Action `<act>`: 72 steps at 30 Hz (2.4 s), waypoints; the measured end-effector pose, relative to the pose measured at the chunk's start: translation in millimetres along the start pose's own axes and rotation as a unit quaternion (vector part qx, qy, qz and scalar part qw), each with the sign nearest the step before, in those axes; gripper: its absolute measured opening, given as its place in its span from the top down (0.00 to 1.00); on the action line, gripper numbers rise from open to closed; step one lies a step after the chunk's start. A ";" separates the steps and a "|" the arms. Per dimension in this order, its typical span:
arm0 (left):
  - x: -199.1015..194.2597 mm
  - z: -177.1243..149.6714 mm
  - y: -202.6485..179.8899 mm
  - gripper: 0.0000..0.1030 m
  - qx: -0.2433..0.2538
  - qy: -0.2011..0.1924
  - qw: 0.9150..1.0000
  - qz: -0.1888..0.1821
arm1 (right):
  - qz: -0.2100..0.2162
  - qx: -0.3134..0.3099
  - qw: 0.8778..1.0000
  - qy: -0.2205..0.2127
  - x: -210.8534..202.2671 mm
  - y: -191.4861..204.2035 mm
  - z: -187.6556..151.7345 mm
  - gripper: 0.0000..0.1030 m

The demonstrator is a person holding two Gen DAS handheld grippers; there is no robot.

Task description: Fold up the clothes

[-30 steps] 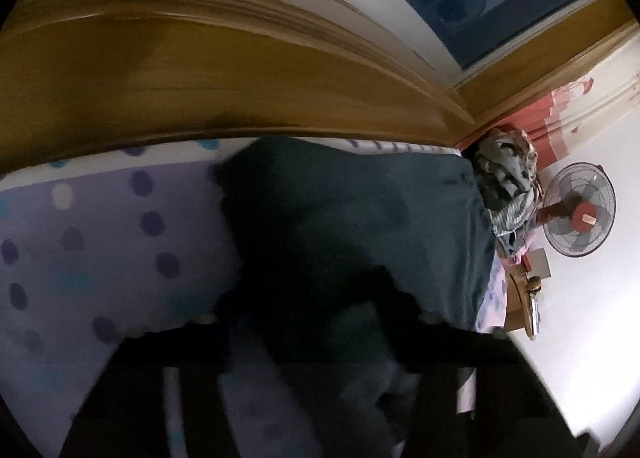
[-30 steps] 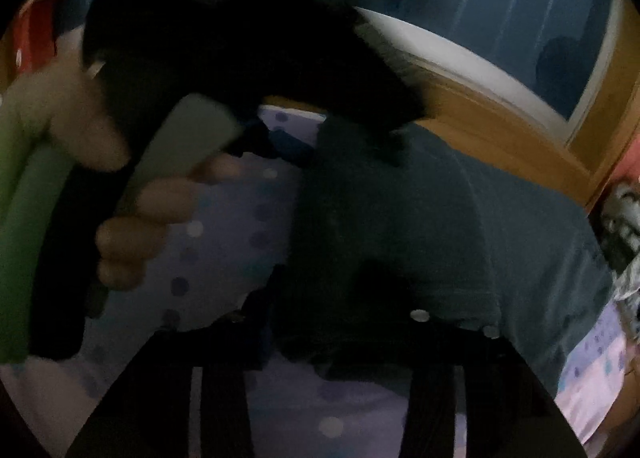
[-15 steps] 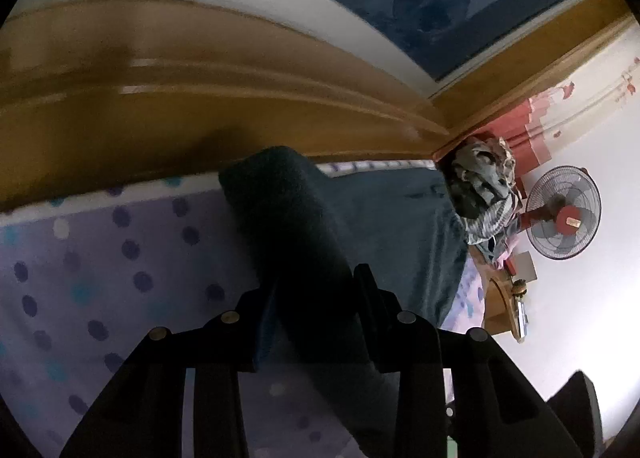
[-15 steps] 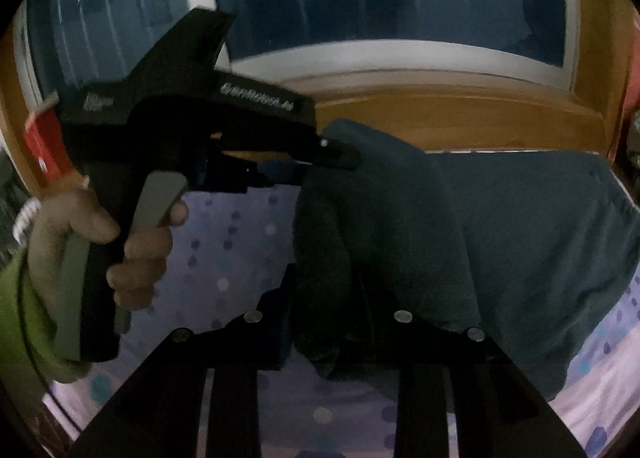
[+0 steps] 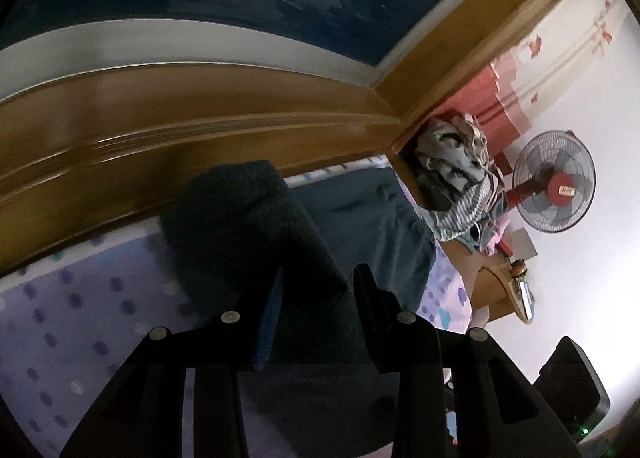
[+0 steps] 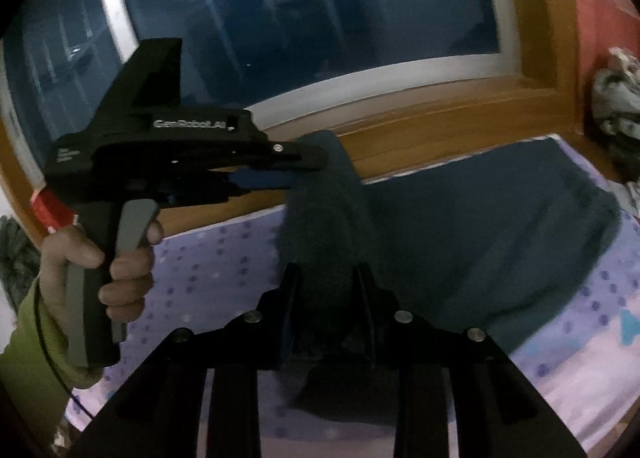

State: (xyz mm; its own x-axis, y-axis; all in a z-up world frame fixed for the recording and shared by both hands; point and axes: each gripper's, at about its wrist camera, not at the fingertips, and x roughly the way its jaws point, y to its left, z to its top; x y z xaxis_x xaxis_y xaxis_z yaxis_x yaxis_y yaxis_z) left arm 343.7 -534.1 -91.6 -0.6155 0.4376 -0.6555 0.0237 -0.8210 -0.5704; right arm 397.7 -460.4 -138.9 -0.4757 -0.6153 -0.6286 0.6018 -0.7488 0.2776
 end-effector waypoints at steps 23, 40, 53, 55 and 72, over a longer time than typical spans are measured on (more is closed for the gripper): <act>81.3 9.8 -32.2 0.65 0.003 0.044 0.993 0.113 | 0.066 -0.075 0.995 0.013 -11.7 -68.6 -11.1 0.36; 91.6 14.1 -21.8 0.65 -0.030 0.050 0.991 0.116 | 0.052 -0.191 0.978 0.064 4.4 -71.3 -60.4 0.36; 31.7 6.6 43.3 0.63 -0.061 0.034 0.995 0.076 | 0.058 -0.115 0.986 0.107 -15.9 -40.5 -67.5 0.36; 40.2 5.2 50.3 0.63 -0.066 0.044 0.995 0.062 | 0.044 -0.116 0.986 0.108 -7.4 -32.0 -68.6 0.37; 74.6 32.3 50.5 0.74 -0.025 0.042 0.996 0.069 | -0.004 -0.092 0.987 0.131 -10.1 -47.2 -55.2 0.93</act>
State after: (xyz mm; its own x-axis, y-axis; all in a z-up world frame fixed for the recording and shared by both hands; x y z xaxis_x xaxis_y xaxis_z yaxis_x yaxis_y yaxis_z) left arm 273.6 -554.7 -153.3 -0.5351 0.3536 -0.7672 0.1429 -0.8572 -0.4947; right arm 409.5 -405.3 -185.8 -0.3125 -0.5069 -0.8034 0.7163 -0.6812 0.1512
